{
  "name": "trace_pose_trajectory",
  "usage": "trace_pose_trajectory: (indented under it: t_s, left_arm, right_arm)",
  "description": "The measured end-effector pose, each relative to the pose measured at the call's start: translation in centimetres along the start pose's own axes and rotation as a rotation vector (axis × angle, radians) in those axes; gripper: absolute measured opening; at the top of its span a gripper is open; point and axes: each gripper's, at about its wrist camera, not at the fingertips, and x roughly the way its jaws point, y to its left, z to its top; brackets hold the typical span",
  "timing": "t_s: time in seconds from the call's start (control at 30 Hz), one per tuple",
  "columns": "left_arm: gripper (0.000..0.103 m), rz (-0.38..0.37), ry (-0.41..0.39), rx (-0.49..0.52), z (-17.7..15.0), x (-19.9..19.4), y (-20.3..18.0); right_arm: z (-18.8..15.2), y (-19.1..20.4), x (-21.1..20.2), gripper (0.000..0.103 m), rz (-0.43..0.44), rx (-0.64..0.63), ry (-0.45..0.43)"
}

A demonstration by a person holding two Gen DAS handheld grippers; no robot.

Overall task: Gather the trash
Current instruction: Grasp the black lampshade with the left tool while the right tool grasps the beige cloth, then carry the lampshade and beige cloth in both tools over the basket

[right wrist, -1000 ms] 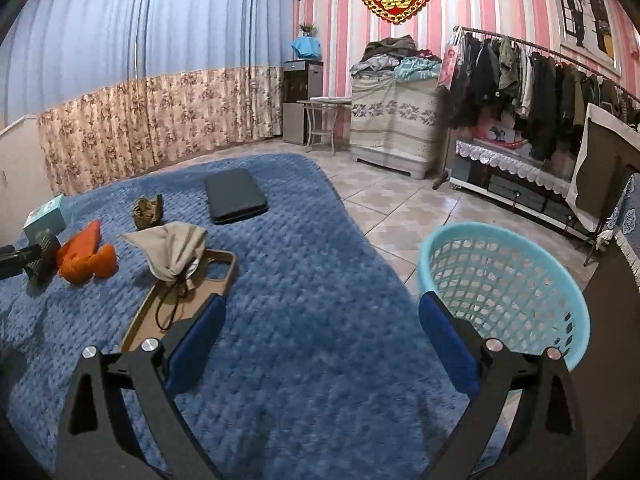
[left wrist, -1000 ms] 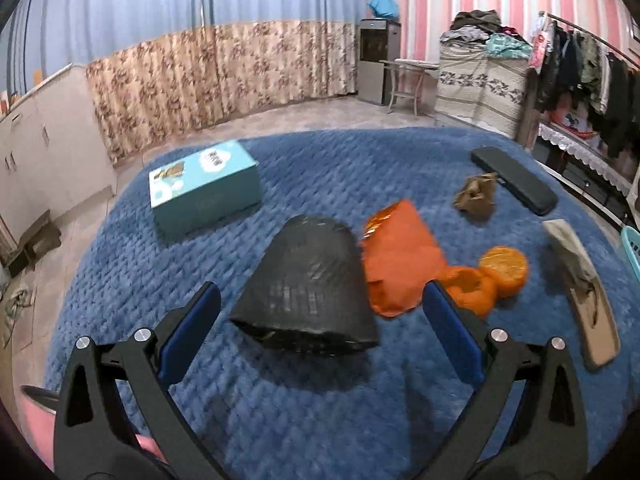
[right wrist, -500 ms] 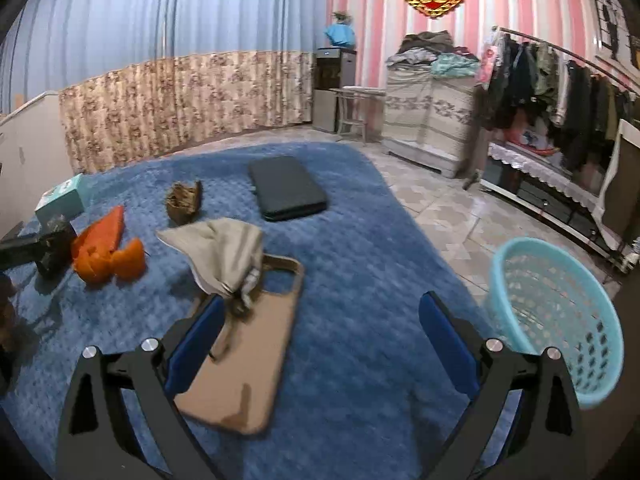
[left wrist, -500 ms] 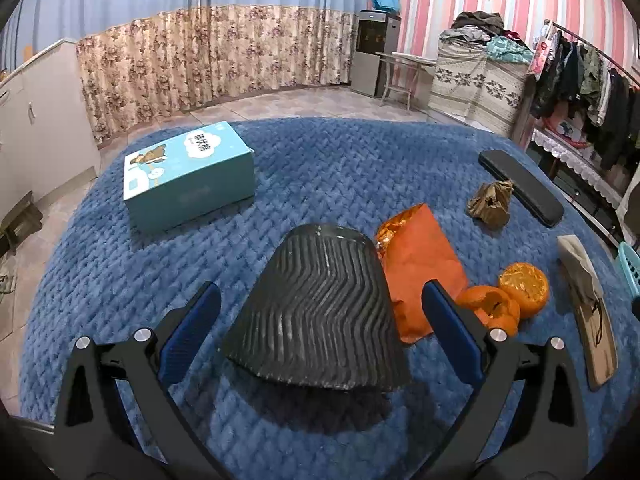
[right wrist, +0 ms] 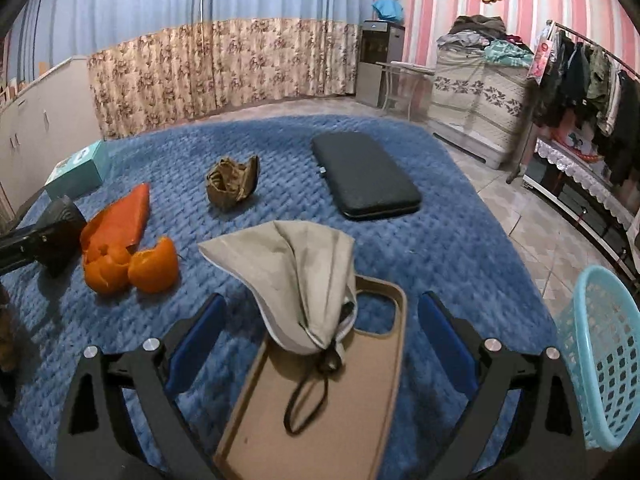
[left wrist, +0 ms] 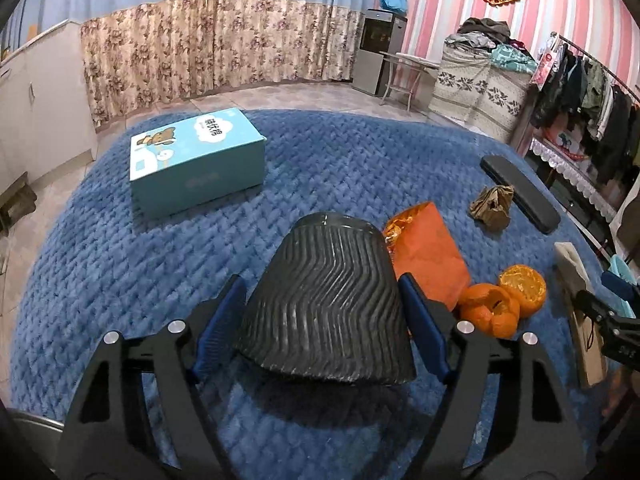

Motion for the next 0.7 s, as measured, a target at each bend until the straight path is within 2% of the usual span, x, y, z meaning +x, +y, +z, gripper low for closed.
trace_pose_trajectory:
  t_s: [0.03, 0.1, 0.17, 0.23, 0.3, 0.4, 0.7]
  left_arm:
    - [0.076, 0.012, -0.007, 0.005, 0.0, -0.1, -0.1]
    - [0.076, 0.021, -0.017, 0.013, 0.0, -0.4, -0.3]
    - [0.076, 0.031, -0.032, 0.019, 0.0, -0.8, -0.5]
    - [0.075, 0.034, -0.045, 0.017, 0.1, -1.3, -0.6]
    - [0.075, 0.037, -0.064, 0.015, 0.3, -1.9, -0.8]
    - [0.075, 0.043, -0.081, 0.014, 0.5, -2.6, -1.0]
    - [0.076, 0.054, -0.123, 0.041, 1.2, -4.7, -2.5]
  right_arm:
    - [0.1, 0.0, 0.3, 0.089, 0.013, 0.005, 0.004]
    - [0.1, -0.2, 0.9, 0.064, 0.047, 0.013, 0.027]
    - [-0.1, -0.3, 1.3, 0.053, 0.072, 0.023, 0.044]
    - [-0.2, -0.8, 1.0, 0.044, 0.098, 0.049, 0.028]
    - [-0.3, -1.0, 0.7, 0.031, 0.102, 0.059, 0.014]
    - [-0.5, -1.7, 0.0, 0.023, 0.096, 0.065, -0.005]
    - [-1.1, -5.4, -3.3, 0.017, 0.066, 0.115, -0.073]
